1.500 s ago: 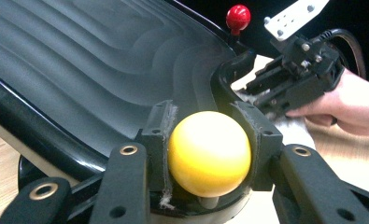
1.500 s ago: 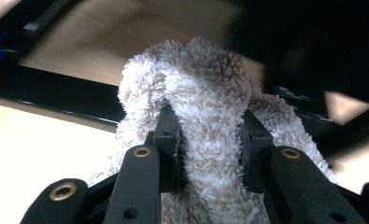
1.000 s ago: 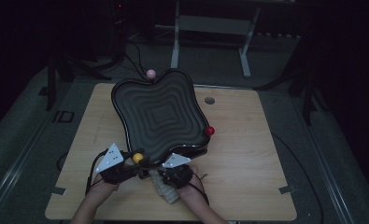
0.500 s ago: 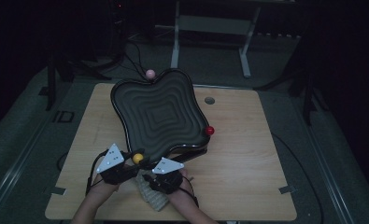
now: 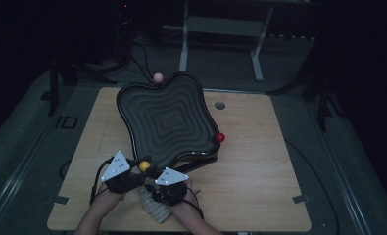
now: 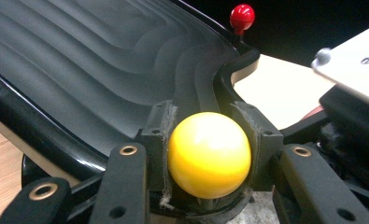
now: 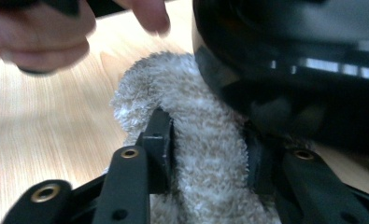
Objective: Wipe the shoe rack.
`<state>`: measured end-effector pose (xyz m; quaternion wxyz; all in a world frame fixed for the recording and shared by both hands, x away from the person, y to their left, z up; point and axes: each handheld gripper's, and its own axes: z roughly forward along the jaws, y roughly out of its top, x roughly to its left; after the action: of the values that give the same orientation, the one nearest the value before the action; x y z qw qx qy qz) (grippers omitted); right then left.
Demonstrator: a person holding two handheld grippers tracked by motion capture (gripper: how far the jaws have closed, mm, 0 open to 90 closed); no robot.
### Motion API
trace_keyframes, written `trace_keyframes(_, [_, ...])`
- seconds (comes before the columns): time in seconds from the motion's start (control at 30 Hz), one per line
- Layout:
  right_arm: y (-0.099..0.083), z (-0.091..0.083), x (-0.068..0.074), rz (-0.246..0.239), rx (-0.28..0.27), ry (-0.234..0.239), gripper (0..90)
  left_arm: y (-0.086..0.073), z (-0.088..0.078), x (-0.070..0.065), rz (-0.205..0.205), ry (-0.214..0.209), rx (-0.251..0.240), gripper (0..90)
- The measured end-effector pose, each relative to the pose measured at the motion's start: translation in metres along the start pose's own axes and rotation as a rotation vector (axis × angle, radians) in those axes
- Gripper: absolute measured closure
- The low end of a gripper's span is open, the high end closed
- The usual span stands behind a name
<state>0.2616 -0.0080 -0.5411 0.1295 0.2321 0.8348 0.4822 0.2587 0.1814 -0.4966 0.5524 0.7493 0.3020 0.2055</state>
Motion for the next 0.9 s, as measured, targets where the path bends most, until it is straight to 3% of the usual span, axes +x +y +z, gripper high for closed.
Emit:
trace_keyframes(0.1, [0.002,0.004,0.001,-0.007,-0.008,-0.014,58.6,0.0,0.0,0.0,-0.003,-0.001,0.0,59.6])
trace_keyframes(0.3, [0.0,0.015,0.003,-0.046,0.058,-0.045,62.8,0.0,0.0,0.0,-0.009,0.0,-0.004,59.5])
trace_keyframes(0.57, [-0.007,0.008,0.003,-0.064,0.112,-0.024,68.4,-0.002,0.0,0.003,-0.015,-0.015,-0.016,59.7])
trace_keyframes(0.7, [-0.011,-0.01,-0.001,-0.057,0.13,0.024,69.5,-0.003,-0.001,0.004,-0.016,-0.023,-0.02,59.7])
trace_keyframes(0.83, [-0.015,-0.048,-0.014,-0.073,0.112,-0.004,69.5,-0.003,-0.002,0.005,-0.016,-0.026,-0.027,59.6])
trace_keyframes(0.9, [-0.019,-0.07,-0.028,-0.073,0.11,-0.047,69.5,-0.003,-0.002,0.006,-0.012,-0.027,-0.022,59.6])
